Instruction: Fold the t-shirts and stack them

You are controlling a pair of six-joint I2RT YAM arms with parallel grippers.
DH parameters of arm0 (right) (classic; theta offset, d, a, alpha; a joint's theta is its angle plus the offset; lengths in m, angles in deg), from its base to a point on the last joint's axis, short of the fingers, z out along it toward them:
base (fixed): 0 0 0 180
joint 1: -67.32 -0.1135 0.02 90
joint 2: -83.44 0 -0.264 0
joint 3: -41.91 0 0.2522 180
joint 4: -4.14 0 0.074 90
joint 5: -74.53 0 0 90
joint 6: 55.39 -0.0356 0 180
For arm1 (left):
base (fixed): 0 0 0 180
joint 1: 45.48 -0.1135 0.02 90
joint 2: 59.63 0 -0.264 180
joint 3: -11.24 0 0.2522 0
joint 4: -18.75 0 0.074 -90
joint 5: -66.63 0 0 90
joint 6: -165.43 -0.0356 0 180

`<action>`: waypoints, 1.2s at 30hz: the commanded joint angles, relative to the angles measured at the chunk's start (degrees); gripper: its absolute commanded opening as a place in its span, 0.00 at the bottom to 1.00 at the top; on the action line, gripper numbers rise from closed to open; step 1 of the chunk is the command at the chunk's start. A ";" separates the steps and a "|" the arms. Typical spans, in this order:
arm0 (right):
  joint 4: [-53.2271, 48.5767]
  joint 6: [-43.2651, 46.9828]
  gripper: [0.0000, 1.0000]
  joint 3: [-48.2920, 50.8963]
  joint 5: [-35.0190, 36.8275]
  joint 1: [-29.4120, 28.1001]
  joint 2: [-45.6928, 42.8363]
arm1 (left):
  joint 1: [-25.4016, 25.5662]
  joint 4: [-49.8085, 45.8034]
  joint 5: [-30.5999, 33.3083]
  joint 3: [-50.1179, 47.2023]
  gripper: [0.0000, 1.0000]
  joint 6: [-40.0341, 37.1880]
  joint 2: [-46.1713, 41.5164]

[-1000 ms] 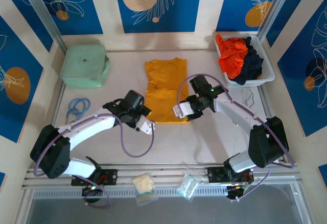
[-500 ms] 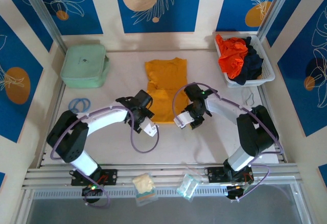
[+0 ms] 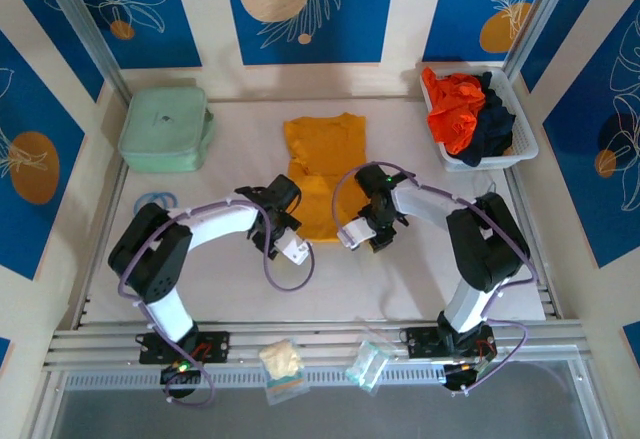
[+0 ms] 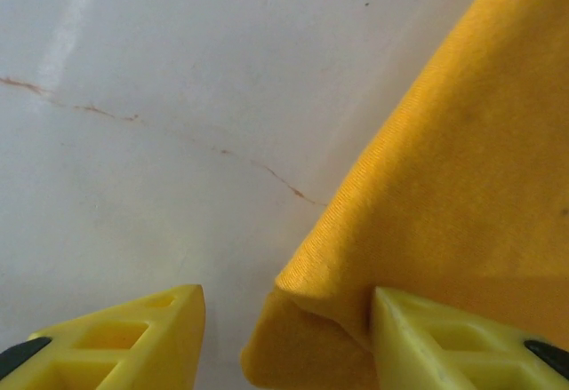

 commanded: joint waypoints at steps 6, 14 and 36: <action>-1.34 -0.63 0.48 -2.10 -0.55 -0.45 4.27 | -1.94 -0.82 0.97 4.41 0.63 0.64 3.71; -1.26 -1.18 0.46 -2.15 -1.08 -0.52 5.06 | -2.22 -1.28 -0.20 6.37 0.53 1.69 7.08; -2.60 -2.71 0.18 -3.18 -1.25 -1.23 7.86 | 0.85 -0.11 1.76 8.10 0.00 4.46 12.74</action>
